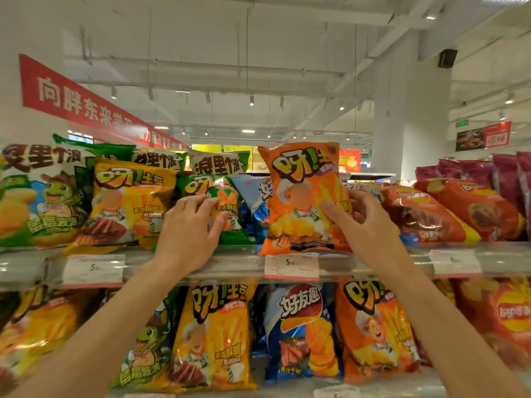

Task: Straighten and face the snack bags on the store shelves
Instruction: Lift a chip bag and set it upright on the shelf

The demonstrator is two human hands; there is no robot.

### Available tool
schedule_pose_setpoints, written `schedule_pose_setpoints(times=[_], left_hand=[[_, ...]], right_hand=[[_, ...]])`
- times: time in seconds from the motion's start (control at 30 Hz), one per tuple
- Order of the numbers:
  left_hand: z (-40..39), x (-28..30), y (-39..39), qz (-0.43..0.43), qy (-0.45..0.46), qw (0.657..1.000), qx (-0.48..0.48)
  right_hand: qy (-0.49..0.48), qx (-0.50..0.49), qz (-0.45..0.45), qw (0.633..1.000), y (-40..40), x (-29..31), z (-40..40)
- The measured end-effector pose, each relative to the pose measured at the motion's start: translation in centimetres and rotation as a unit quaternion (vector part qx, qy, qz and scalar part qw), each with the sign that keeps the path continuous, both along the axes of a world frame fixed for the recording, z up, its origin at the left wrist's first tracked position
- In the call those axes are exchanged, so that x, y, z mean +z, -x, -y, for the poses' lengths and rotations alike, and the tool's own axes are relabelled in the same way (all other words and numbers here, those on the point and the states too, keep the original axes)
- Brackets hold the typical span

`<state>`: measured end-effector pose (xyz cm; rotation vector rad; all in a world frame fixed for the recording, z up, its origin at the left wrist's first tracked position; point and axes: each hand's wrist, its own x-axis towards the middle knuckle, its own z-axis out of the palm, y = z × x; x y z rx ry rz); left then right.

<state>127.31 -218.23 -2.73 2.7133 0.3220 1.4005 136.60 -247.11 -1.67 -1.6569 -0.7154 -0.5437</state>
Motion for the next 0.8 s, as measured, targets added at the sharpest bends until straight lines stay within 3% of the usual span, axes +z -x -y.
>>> schedule_pose_setpoints(times=[0.13, 0.4, 0.57, 0.8], left_hand=[[0.0, 0.3, 0.3, 0.002, 0.049, 0.998, -0.042], [0.6, -1.3, 5.4, 0.131, 0.157, 0.968, -0.146], [-0.1, -4.8, 9.4, 0.120, 0.264, 0.932, -0.219], [-4.6, -10.5, 16.5, 0.092, 0.347, 0.896, -0.262]], right_hand=[[-0.002, -0.001, 0.005, 1.000, 0.4, -0.9, -1.0], [-0.044, 0.048, -0.012, 0.998, 2.8, -2.6, -2.2], [-0.065, 0.072, -0.023, 0.995, 5.7, -4.5, -3.4], [-0.086, 0.049, -0.026, 0.995, 13.6, -9.4, -7.5]])
